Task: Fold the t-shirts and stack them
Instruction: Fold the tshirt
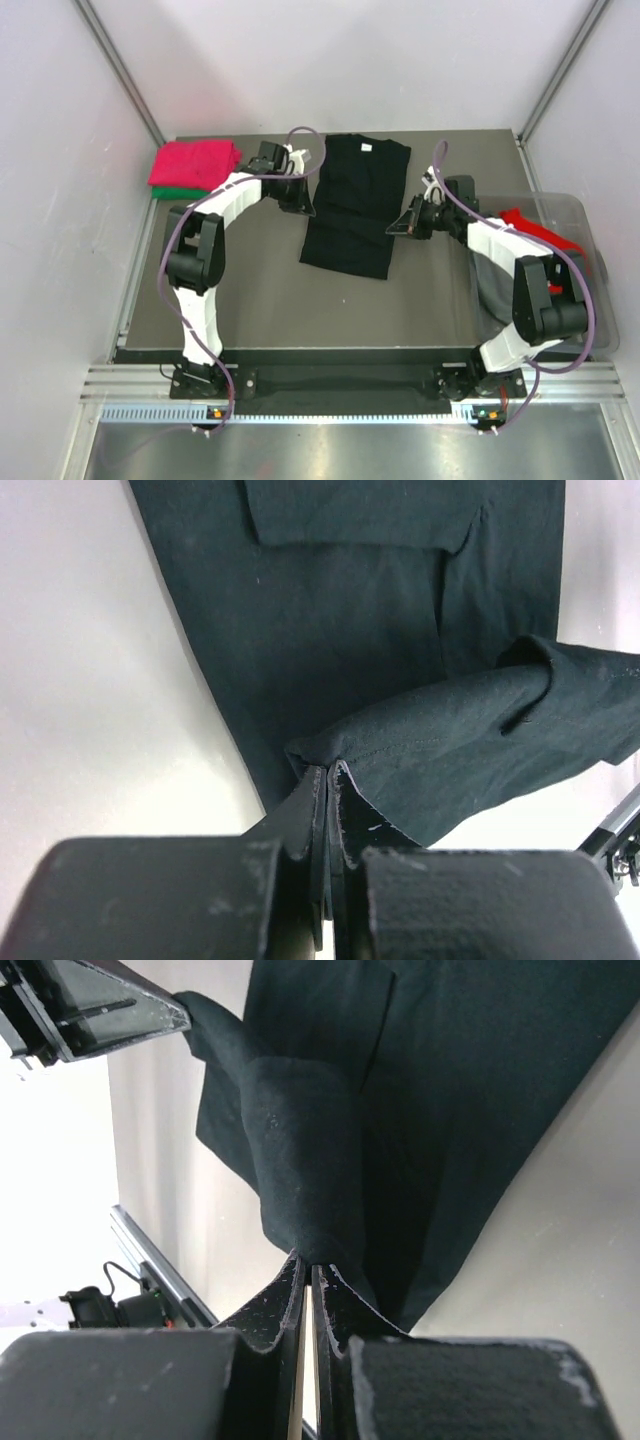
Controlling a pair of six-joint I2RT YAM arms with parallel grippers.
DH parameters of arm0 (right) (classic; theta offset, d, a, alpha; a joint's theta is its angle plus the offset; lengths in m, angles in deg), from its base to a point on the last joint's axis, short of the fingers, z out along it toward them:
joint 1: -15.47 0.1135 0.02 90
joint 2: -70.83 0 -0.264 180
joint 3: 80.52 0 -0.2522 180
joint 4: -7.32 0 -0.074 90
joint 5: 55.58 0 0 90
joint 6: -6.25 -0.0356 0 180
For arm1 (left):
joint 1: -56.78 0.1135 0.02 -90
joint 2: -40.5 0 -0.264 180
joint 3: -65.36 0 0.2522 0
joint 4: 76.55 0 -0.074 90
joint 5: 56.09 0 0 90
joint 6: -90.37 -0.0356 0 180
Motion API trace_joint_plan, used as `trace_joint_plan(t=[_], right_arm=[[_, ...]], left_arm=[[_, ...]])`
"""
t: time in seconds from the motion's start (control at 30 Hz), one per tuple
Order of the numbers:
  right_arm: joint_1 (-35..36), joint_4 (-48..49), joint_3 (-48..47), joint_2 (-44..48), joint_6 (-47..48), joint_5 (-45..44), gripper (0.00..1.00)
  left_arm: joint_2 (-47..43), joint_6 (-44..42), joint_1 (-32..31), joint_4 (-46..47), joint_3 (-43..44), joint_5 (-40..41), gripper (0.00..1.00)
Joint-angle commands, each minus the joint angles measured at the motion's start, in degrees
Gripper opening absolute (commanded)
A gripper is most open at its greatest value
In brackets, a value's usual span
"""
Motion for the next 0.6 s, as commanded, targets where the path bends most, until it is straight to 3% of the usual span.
trace_joint_plan(t=[0.0, 0.47, 0.57], right_arm=[[-1.23, 2.20, -2.07, -0.46, 2.10, -0.97, 0.00], [-2.55, 2.02, -4.44, -5.03, 4.48, -2.38, 0.00], [-2.72, 0.89, -6.98, -7.23, 6.31, -1.94, 0.13]], left_arm=[[0.93, -1.08, 0.10, 3.44, 3.84, -0.50, 0.00], [3.30, 0.07, 0.18, 4.67, 7.09, 1.08, 0.00], [4.71, 1.82, 0.18, 0.55, 10.51, 3.97, 0.18]])
